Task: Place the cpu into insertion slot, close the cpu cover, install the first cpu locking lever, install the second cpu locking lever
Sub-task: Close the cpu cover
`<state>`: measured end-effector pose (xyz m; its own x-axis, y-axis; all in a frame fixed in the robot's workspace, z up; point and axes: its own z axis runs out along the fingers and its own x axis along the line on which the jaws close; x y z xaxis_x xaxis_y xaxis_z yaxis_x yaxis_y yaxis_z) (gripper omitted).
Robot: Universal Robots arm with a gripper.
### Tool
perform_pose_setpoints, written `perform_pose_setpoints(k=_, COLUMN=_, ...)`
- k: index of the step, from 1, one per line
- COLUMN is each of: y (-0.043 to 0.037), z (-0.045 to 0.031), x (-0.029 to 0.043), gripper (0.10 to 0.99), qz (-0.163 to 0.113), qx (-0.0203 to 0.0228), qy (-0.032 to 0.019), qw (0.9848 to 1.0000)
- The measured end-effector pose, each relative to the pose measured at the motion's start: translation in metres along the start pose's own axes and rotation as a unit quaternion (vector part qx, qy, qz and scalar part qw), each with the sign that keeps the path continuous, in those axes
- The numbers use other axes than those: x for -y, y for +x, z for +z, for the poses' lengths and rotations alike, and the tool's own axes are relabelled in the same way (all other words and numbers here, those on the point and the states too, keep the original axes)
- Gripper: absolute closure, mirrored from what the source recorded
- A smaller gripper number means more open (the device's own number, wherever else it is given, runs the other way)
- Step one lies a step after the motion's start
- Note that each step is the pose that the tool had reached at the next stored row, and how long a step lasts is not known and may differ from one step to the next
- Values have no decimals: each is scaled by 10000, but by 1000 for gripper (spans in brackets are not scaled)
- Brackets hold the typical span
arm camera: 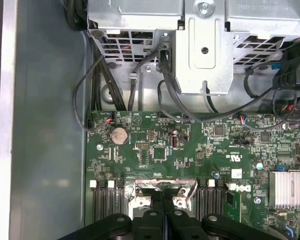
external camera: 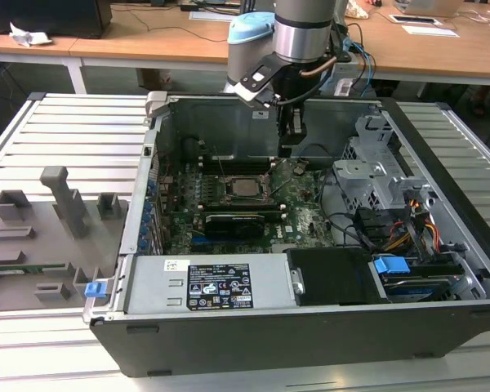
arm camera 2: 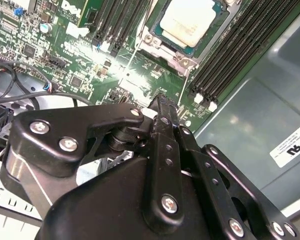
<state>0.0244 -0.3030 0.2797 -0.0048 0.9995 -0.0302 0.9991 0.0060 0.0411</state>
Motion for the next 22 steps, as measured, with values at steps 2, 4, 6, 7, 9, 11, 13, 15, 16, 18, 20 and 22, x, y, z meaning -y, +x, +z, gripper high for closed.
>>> perform_pose_setpoints(k=2, y=3, z=1, x=-18, gripper=980, qz=0, qx=1, qy=0, qw=10000)
perform_pose_setpoints(k=4, y=7, z=1, x=-38, gripper=980, qz=-1, qx=1, qy=1, qw=10000)
perform_pose_setpoints(k=6, y=13, z=4, x=-97, gripper=980, qz=-3, qx=2, qy=4, qw=10000)
perform_pose_setpoints(k=7, y=16, z=5, x=-106, gripper=980, qz=-3, qx=3, qy=5, qw=10000)
perform_pose_setpoints(k=9, y=19, z=5, x=-124, gripper=980, qz=-3, qx=6, qy=5, qw=10000)
perform_pose_setpoints(k=11, y=23, z=6, x=-132, gripper=980, qz=-5, qx=8, qy=6, qw=10000)
perform_pose_setpoints(k=13, y=26, z=6, x=-138, gripper=980, qz=-6, qx=8, qy=6, qw=10000)
perform_pose_setpoints(k=15, y=28, z=6, x=-143, gripper=980, qz=-7, qx=8, qy=6, qw=10000)
perform_pose_setpoints(k=16, y=28, z=7, x=-146, gripper=980, qz=-7, qx=10, qy=6, qw=10000)
perform_pose_setpoints(k=18, y=28, z=10, x=-149, gripper=980, qz=-7, qx=11, qy=6, qw=10000)
perform_pose_setpoints(k=20, y=25, z=15, x=-149, gripper=980, qz=-9, qx=10, qy=6, qw=10000)
perform_pose_setpoints(k=22, y=23, z=15, x=-149, gripper=980, qz=-9, qx=11, qy=7, qw=10000)
